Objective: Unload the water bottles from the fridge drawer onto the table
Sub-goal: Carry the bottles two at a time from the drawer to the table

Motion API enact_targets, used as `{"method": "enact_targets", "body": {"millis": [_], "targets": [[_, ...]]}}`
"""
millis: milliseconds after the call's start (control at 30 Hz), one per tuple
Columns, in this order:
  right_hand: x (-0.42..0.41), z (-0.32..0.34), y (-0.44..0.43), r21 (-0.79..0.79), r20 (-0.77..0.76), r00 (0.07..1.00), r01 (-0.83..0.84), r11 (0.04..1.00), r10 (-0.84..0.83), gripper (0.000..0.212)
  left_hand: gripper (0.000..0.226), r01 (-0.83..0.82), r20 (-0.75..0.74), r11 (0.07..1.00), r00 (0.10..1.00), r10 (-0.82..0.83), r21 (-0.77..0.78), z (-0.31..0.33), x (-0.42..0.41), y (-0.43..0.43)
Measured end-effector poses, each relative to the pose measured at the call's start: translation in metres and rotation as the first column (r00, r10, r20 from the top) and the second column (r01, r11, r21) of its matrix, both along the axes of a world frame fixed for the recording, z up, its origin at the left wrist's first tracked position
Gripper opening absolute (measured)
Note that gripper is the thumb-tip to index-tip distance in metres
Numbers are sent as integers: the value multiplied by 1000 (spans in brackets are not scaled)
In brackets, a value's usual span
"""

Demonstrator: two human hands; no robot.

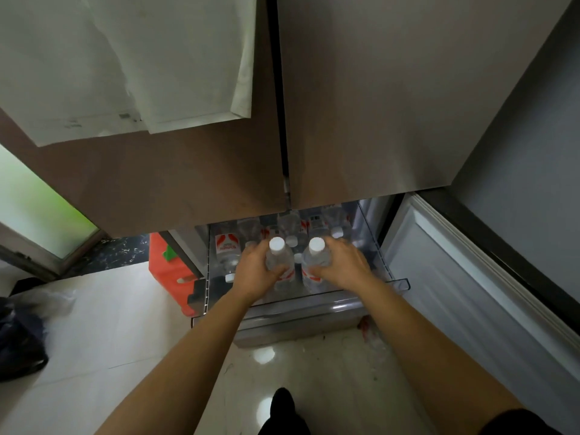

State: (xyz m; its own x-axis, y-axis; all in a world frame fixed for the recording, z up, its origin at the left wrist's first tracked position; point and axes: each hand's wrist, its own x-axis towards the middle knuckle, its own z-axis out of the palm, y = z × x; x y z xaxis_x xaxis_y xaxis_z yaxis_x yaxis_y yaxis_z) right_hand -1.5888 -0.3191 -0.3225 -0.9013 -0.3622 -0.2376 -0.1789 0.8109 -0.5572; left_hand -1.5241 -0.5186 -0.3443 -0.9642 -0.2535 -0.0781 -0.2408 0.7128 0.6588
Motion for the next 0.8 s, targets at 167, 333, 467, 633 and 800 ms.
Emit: {"method": "enact_targets", "body": {"millis": [167, 333, 467, 633, 800], "targets": [[0, -28, -4, -14, 80, 997, -2, 1000, 3, 109, 85, 78, 48, 983, 995, -88, 168, -22, -7, -6], [-7, -45, -12, -170, 156, 979, 159, 973, -132, 115, 82, 2, 42, 950, 999, -16, 313, -34, -13, -3], [-17, -37, -16, -194, 218, 960, 217, 957, -174, 85, 67, -26, 43, 936, 999, 12, 352, -33, -15, -2], [-13, -28, -15, -342, 187, 981, 107, 933, -44, 70, 74, -28, 7, 919, 1000, 28, 394, -19, -6, -8], [2, 0, -22, -500, 129, 990, 9, 866, 64, 76, 80, -66, -95, 904, 989, 116, 423, 19, 25, -11]]}}
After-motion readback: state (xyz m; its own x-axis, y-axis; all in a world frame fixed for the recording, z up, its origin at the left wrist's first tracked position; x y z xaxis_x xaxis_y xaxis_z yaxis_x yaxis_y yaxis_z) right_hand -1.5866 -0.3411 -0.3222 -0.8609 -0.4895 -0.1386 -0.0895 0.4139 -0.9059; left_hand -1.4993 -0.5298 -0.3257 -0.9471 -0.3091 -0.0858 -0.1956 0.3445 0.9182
